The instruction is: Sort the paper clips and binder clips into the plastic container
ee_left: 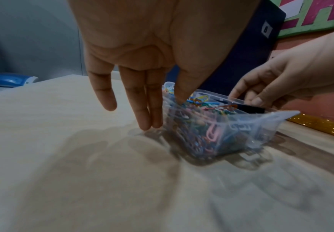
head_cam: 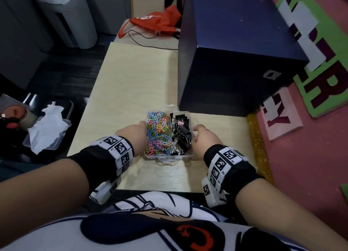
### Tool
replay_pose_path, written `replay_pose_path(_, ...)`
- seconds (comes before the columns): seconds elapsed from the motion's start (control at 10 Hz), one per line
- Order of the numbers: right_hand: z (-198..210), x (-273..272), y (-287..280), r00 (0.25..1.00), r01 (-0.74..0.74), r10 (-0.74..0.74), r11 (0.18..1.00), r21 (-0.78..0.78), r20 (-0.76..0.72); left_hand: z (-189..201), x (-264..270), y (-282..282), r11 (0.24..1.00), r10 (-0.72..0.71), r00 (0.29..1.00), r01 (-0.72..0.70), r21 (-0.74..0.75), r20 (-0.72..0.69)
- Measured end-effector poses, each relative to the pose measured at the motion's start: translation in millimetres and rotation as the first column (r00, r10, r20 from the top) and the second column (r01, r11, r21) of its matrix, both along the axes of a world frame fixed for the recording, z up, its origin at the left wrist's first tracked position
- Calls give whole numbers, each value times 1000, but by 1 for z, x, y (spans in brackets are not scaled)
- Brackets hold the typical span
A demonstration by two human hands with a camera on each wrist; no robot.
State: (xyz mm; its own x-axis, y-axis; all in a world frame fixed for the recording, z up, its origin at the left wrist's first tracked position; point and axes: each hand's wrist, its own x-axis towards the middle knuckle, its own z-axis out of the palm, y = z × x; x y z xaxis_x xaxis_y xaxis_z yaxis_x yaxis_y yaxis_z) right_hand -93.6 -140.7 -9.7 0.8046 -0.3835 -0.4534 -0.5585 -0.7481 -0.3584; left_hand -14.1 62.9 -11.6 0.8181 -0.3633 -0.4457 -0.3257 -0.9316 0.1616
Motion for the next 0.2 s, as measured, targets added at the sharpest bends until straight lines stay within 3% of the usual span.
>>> replay_pose_path(0.2,18,2,-11,1000,-17,17,1000,16,-17,5,22,11,999,-32,999,32,30,10)
